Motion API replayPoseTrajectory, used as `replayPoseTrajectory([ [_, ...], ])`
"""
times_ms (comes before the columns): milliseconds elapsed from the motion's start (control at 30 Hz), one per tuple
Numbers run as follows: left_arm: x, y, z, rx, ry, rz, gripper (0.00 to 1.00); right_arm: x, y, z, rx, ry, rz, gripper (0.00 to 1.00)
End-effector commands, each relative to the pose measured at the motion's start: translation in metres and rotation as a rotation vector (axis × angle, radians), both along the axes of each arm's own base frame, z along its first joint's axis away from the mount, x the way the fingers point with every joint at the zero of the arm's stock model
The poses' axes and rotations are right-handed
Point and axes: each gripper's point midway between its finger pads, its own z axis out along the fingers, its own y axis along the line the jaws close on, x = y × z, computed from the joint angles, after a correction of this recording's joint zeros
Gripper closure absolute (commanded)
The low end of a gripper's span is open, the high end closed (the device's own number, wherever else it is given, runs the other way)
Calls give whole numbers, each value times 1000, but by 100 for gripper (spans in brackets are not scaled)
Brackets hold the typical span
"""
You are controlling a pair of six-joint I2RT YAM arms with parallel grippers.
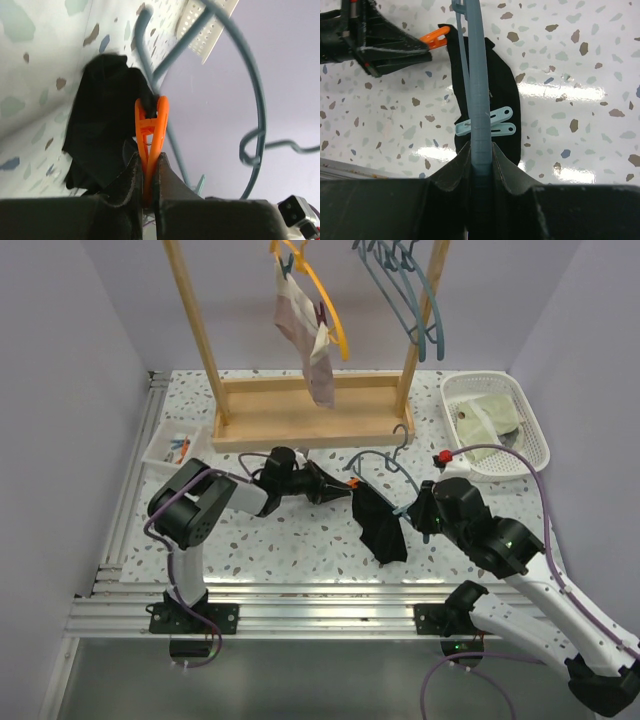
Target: Remove the underwear clipped to the hanger
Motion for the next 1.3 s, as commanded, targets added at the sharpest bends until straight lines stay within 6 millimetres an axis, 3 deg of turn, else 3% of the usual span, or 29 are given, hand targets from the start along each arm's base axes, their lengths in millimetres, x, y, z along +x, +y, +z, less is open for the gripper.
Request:
replayPoseTrajectory([
  [0,-9,9,47,-68,-107,-17,100,1,-25,-10,-83,18,-119,100],
  [167,-31,31,66,-24,-203,-38,100,-1,-29,-11,-84,23,-134,100],
  [233,-40,42,49,85,-239,-75,100,-2,-25,-10,-65,17,-111,100],
  [267,-42,46,53,123,-283,-90,100,-2,-19,-8,-40,12,-89,100],
  [300,-48,60,28,250,-221,-91,100,-2,-18,-6,-34,6,-81,100],
  [367,-50,78,17,408,-319,-133,100,-3,-13,-4,-11,3,-58,100],
  [400,-57,94,1,507,-281,-129,100,-4,-12,-4,-8,4,-52,100],
  [467,-61,106,0,564,-337,-128,75,-5,-6,0,22,-3,-27,100],
  [500,-56,103,8,536,-390,-113,63,-5,-4,0,29,-4,-21,100],
  [533,-58,100,17,491,-440,-104,38,-4,-2,1,41,-10,-15,100],
  [567,-52,88,40,405,-536,-101,25,-4,1,0,46,-4,-4,100],
  [633,-53,73,58,370,-633,-137,0,-4,4,0,51,5,1,100],
  [767,-45,25,102,361,-852,-250,0,-1,11,3,63,18,10,100],
  [833,-45,7,109,363,-892,-289,0,1,13,3,58,31,8,100],
  [1033,-38,-14,120,345,-926,-309,0,4,14,6,70,25,-10,100],
  [1133,-43,-23,119,385,-1011,-378,0,4,17,10,105,25,-21,100],
  [1267,-64,-32,116,334,-1134,-493,0,3,24,22,163,53,-46,100],
])
